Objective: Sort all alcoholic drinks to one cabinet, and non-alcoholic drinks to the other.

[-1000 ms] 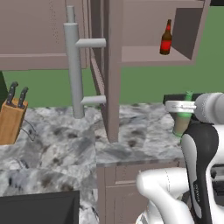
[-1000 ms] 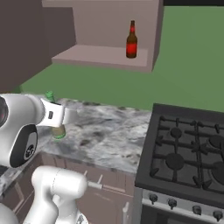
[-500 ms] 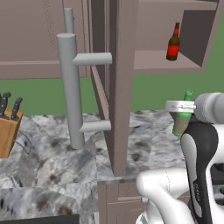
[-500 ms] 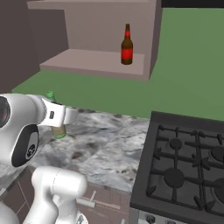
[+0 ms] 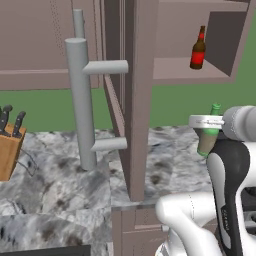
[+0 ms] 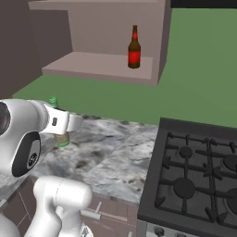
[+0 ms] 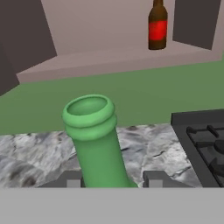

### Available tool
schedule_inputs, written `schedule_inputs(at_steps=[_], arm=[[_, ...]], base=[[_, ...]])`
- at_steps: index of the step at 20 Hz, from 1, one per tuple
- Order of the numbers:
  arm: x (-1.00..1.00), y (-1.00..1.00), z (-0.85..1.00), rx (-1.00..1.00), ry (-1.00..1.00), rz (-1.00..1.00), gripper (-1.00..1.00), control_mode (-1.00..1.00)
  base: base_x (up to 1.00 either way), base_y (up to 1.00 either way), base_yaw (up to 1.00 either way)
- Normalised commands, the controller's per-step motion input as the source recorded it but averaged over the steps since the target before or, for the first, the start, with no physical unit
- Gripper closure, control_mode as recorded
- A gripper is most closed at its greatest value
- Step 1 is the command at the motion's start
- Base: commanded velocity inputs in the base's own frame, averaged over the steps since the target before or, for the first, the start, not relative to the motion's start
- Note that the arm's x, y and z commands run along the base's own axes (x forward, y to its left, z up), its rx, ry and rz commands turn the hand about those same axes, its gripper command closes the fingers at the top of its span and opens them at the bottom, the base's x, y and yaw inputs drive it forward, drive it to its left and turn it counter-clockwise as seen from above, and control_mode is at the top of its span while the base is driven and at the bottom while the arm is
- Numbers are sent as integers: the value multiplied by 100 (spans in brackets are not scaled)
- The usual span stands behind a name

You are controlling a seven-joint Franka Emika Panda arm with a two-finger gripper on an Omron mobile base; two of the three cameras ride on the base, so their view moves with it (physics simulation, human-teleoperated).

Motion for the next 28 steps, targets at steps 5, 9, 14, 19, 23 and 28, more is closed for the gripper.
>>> schedule_inputs(at_steps=[5, 9, 14, 19, 23, 28], arm=[[0, 0, 0, 0, 0, 0, 100, 100], [0, 0, 0, 0, 0, 0, 100, 100], [0, 0, 2, 0, 5, 0, 100, -100], [0, 0, 19, 0, 0, 0, 100, -100], [0, 1, 23, 0, 0, 1, 100, -100], [0, 3, 25, 0, 0, 0, 100, -100]], base=[[2, 0, 0], [3, 0, 0], [0, 0, 0], [0, 0, 0], [0, 0, 0], [0, 0, 0]])
